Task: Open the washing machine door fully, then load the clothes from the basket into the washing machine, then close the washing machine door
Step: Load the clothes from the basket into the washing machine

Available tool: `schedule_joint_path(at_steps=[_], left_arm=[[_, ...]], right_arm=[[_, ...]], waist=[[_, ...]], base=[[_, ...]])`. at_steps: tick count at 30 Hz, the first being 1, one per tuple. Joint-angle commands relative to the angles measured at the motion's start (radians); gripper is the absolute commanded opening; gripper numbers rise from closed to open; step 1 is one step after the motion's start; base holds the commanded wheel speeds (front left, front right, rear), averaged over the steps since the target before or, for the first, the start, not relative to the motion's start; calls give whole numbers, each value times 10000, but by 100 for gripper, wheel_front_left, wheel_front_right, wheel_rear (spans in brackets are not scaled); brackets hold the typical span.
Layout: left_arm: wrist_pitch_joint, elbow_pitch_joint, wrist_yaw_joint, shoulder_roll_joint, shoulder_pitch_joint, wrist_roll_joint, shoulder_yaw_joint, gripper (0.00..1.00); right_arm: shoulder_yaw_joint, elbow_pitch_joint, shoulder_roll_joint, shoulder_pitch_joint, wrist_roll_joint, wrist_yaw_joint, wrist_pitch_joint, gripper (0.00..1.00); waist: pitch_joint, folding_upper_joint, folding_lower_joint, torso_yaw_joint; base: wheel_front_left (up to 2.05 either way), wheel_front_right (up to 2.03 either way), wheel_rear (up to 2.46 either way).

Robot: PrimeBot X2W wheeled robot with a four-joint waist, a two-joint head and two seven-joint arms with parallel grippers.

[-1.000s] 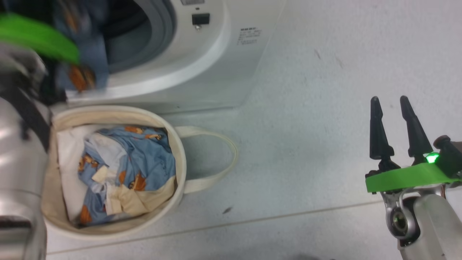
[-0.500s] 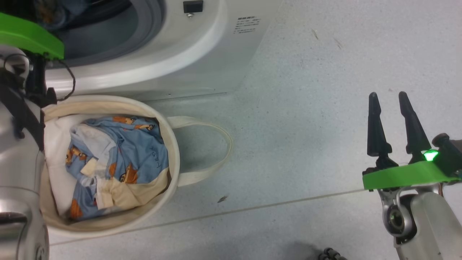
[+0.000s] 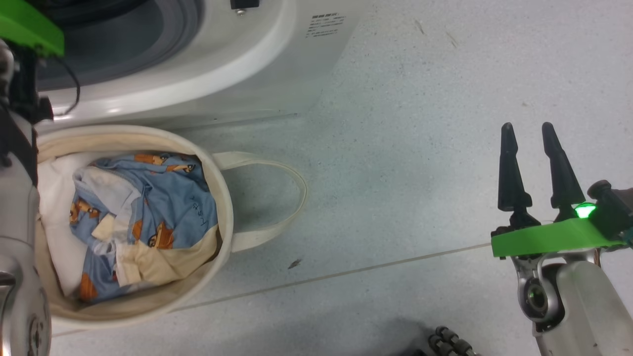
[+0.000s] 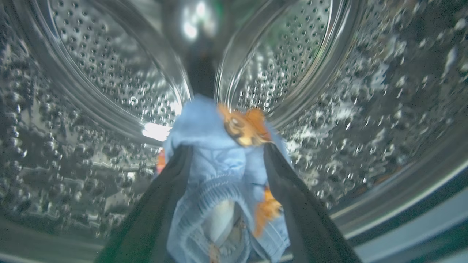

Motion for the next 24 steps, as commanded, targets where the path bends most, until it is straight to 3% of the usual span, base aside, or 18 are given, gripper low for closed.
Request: schedule_joint_path(at_steps=[1, 6, 12, 19, 24], left_arm=[[-45, 195, 75, 475, -116, 153, 166, 100], [-43, 1772, 211, 444, -449, 257, 2, 100], [-44, 2454, 192, 464, -563, 207, -87, 100], [-44, 2018, 201, 434, -123, -44, 145, 100], [-44, 1186, 122, 41, 846, -238, 391, 100]], right_arm=[[120, -240, -13, -20, -56, 6, -113, 100], [223, -170, -26, -109, -31, 6, -145, 100], [385, -31, -87, -202, 36, 6, -166, 100], [443, 127, -147, -195, 136, 6, -183, 100], [664, 417, -144, -263, 331, 6, -196, 100]], waist=[[-44, 0, -1, -5], [-191, 0, -1, 57], [-499, 0, -1, 49], [-972, 0, -1, 88], [-1466, 0, -1, 359]], base=[[0, 0, 0], [0, 0, 0], [0, 0, 0], [0, 0, 0], [0, 0, 0]])
